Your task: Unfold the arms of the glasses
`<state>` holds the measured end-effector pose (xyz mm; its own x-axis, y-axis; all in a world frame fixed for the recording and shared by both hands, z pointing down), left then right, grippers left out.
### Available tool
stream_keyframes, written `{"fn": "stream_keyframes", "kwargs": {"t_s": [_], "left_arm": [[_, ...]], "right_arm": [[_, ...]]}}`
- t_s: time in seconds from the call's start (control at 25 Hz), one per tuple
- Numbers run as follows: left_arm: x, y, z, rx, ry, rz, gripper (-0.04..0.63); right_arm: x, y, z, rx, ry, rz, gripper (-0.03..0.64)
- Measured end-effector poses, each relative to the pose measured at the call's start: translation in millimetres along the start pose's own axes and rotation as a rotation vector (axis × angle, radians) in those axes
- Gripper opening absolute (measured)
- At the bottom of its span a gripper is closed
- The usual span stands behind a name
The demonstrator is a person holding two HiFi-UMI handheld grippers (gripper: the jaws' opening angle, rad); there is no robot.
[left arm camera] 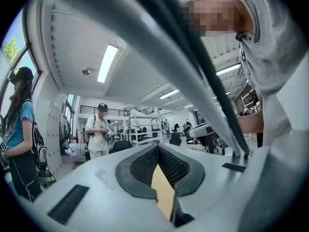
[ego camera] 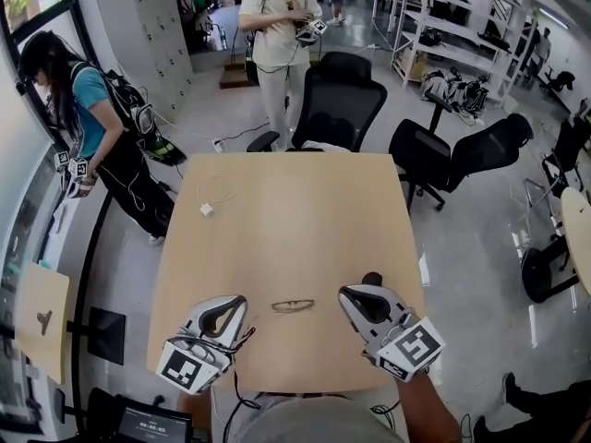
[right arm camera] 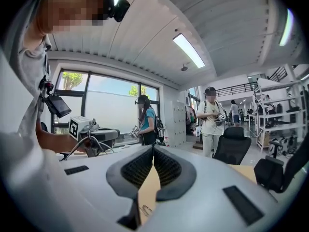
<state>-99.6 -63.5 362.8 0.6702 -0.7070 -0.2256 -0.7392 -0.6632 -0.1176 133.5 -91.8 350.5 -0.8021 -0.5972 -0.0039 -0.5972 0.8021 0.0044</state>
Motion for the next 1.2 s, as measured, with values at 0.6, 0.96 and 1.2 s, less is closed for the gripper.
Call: {"fn": "stream_keyframes", "kwargs": {"t_s": [0.6,0.96,1.2], "left_arm": [[9,21,-154,-0.143,0.277,-0.049,0.008],[0,11,-269,-0.262,0.505,-0.147,0.008],[0,5,-313,-0.303,0.588,-0.197,0.008]], "right_arm": [[53,-26,-123,0.096,0.251,0.045,0.009],[74,-35,-232,0.154,0.5,0.087,0.011],[79,-36,-290,0.166,0.64,0.13,0.015]]}}
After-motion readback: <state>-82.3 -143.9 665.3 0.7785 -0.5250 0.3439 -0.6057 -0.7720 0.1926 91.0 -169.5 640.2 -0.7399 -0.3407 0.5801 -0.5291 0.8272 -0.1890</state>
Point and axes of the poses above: the fingertips, and each gripper's own axes: x forward along the fingers, y to its left, z out of its top, the point moved 5 cm from there along -x, backward along the fingers, and after that the axes turned 10 degrees about -y, right-handed, at the moved point
